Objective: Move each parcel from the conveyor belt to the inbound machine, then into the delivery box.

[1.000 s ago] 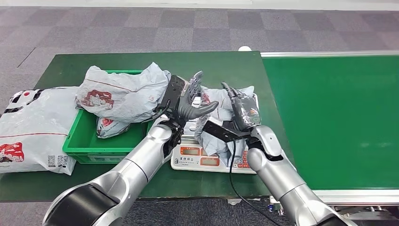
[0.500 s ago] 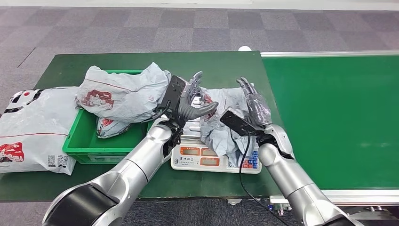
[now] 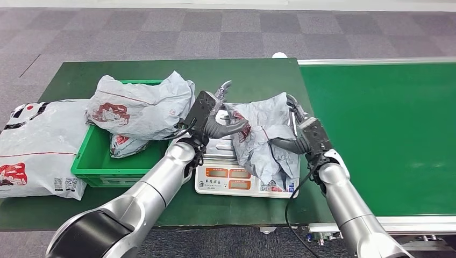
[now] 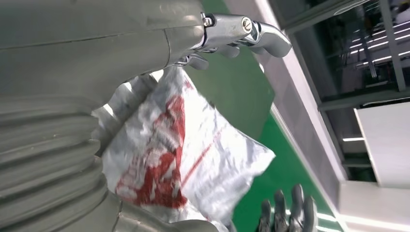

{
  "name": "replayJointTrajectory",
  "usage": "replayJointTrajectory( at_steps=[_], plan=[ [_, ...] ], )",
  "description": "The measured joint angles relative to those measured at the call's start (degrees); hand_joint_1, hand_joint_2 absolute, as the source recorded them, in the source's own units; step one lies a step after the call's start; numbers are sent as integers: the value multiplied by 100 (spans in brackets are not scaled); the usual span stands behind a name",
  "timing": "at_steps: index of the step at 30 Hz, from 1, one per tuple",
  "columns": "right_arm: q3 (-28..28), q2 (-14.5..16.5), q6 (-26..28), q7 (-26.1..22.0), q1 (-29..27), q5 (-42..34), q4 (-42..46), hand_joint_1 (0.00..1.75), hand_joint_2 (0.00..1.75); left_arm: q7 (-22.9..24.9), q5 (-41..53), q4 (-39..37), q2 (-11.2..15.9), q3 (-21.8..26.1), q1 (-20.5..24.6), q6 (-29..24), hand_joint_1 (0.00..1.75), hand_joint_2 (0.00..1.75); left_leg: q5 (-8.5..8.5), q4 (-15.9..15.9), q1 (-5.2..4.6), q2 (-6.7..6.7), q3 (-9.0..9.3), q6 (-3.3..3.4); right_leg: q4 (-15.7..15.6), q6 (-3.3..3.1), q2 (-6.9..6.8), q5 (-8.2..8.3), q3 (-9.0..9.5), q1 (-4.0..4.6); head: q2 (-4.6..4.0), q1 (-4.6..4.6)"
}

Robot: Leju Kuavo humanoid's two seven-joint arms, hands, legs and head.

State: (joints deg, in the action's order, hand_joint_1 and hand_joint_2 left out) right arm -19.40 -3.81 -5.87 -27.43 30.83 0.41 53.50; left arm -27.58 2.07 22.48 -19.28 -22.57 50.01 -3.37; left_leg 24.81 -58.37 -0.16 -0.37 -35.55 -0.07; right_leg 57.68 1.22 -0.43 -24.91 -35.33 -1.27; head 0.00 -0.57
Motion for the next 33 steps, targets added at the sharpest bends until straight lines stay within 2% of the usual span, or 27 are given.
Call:
replayJointTrajectory(
  at_steps=[2,4,9,15,18,23,30,33],
  plan=[
    [177,-28,-582,-257,52,-335,-200,0,175,18,250,10,32,-57,25,-20,0,175,0,0,0,0,0,0,0,0,0,0,0,0,0,0],
    [358,-33,-850,-406,180,-531,-458,0,175,97,504,22,49,-118,82,-28,0,175,-1,-1,-1,-1,0,1,0,1,-1,1,1,-1,0,1],
    [757,-30,-1171,-496,550,-865,-1000,0,175,376,1147,111,72,-341,317,-69,0,175,-5,-2,-1,-2,0,6,0,2,-3,5,3,-1,0,1],
    [917,-26,-1197,-531,728,-936,-1259,0,175,522,1408,180,120,-512,454,-159,0,175,-5,-1,0,-1,0,5,0,2,-2,6,2,0,0,2],
    [978,-18,-1012,-582,821,-1007,-1348,0,175,575,1577,190,164,-583,484,-171,0,175,-5,0,0,0,0,5,0,2,-1,6,1,0,0,2],
    [1299,-3,-387,-446,1062,-1124,-1528,0,175,735,1960,259,263,-712,508,-132,0,175,-6,-1,-1,-2,0,6,0,2,-3,7,2,-1,0,1],
    [1592,-2,418,-281,1178,-893,-1631,0,175,983,2499,325,334,-990,506,103,0,175,-6,-2,-1,-3,0,6,0,2,-4,7,1,-1,0,1],
    [1680,-2,546,-265,1176,-836,-1632,0,175,1070,2743,321,335,-1195,497,163,0,175,-5,-1,-1,-1,0,5,0,2,-2,6,1,-1,0,0]
  ],
)
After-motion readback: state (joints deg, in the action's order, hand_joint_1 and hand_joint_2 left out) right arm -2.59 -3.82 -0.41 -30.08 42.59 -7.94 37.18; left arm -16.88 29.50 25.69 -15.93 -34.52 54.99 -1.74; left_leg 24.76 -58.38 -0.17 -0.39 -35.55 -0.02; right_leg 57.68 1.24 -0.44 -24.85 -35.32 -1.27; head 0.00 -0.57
